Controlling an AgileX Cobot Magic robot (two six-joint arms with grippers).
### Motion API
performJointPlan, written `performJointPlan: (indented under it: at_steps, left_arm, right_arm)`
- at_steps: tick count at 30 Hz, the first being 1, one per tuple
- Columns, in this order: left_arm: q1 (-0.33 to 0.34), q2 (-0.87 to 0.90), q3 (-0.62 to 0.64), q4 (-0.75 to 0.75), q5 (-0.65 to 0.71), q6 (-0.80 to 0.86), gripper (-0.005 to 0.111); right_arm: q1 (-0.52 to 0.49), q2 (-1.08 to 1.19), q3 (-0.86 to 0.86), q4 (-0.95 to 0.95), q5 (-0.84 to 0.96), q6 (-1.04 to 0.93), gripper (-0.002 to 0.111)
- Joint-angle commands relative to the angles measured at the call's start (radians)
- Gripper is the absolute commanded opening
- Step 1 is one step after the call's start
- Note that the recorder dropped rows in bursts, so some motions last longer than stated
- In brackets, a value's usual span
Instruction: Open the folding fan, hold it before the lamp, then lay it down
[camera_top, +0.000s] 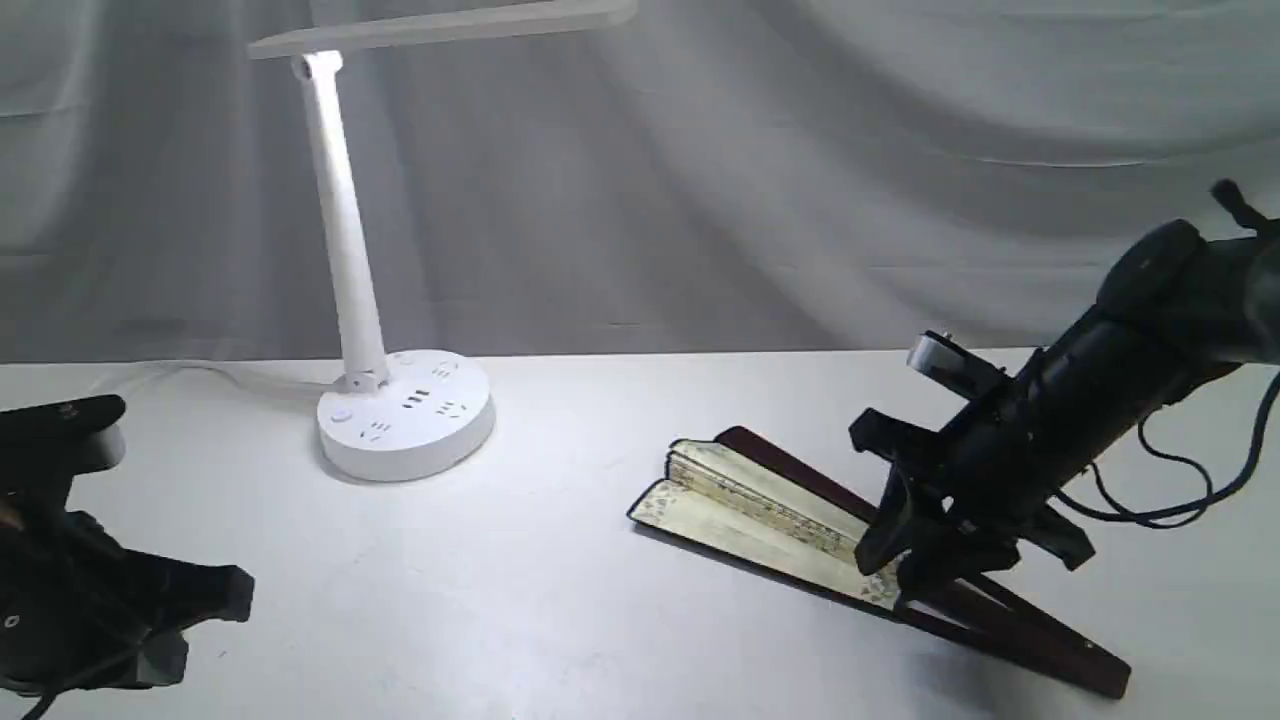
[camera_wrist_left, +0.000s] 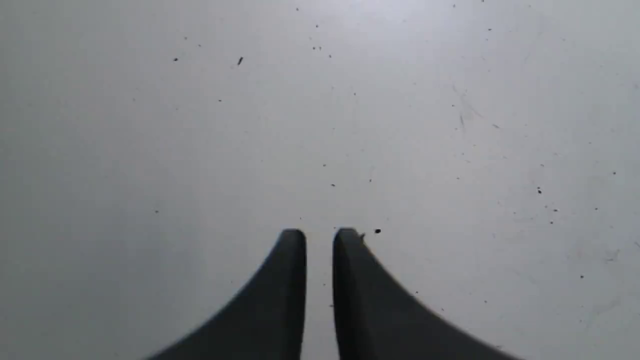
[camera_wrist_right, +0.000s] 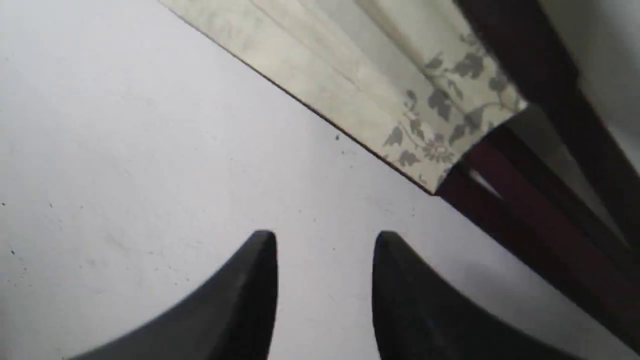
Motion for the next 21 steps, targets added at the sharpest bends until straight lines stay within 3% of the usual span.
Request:
performJointPlan:
  at_steps: [1,7,21]
  left_arm:
    - [-0.005,0.001,-0.005,-0.009,0.004,-0.002,0.009]
    - [-0.005,0.001,-0.005,-0.009,0.004,-0.002,0.009]
    - [-0.005,0.001,-0.003,-0.009,-0.012,-0.002,0.009]
  right_arm:
    - [-0.032,-0.010,0.002,0.052,-0.018,-0.037,0.033]
    - [-0.074,-0.010,0.002,0.142,-0.059,-0.149,0.033]
    - [-0.086,0.017,0.002,0.100,-0.315,-0.149,0.033]
